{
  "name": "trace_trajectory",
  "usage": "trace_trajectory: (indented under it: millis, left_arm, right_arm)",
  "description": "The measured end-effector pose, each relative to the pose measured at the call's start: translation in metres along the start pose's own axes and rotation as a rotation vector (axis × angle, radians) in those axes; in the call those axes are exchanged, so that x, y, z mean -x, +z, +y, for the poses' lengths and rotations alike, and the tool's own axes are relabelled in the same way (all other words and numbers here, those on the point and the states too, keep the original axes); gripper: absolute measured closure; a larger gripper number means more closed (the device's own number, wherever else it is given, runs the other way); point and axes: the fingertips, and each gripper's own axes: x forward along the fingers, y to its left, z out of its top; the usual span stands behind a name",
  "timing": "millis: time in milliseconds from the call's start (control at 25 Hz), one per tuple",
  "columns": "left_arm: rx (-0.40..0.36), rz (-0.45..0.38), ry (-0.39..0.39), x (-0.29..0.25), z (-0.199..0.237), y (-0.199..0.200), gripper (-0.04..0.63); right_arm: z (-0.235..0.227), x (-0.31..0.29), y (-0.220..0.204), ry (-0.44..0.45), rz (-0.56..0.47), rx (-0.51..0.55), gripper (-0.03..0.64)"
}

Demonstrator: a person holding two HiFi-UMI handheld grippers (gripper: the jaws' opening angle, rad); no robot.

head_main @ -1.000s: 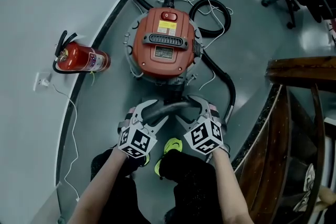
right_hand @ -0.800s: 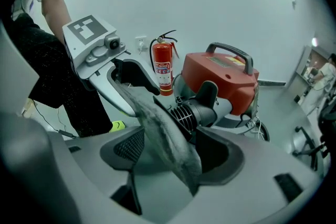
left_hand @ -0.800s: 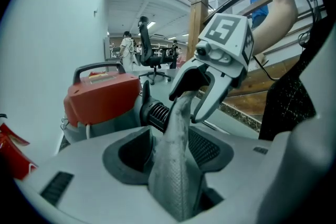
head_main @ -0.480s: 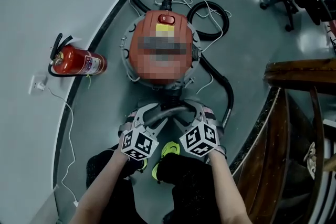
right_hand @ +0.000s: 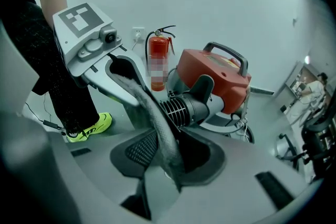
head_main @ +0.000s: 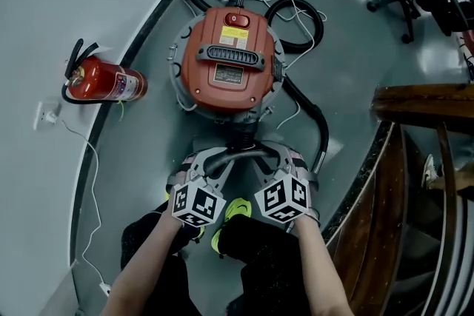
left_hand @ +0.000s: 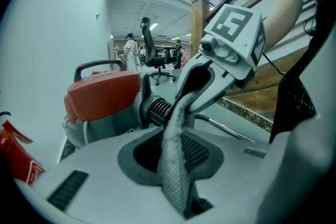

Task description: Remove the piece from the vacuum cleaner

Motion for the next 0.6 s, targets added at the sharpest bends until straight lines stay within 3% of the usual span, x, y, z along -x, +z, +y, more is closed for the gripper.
trace_trajectory:
  millis: [120, 600]
  left_arm:
    - [-0.011, -0.004, 0.007, -0.0001, 0.0021, 0.0013, 0.52]
    - [0.013, 0.01, 0.03, -0.0018, 0.0055, 0.0028, 0.534]
  right_arm:
    - [-0.0001, 0.0017, -0.0018, -0.026, 0.007, 0.026, 0.509]
    - [-0.0004, 0.0022, -0.0033, -0.063, 0.029, 0.0, 0.529]
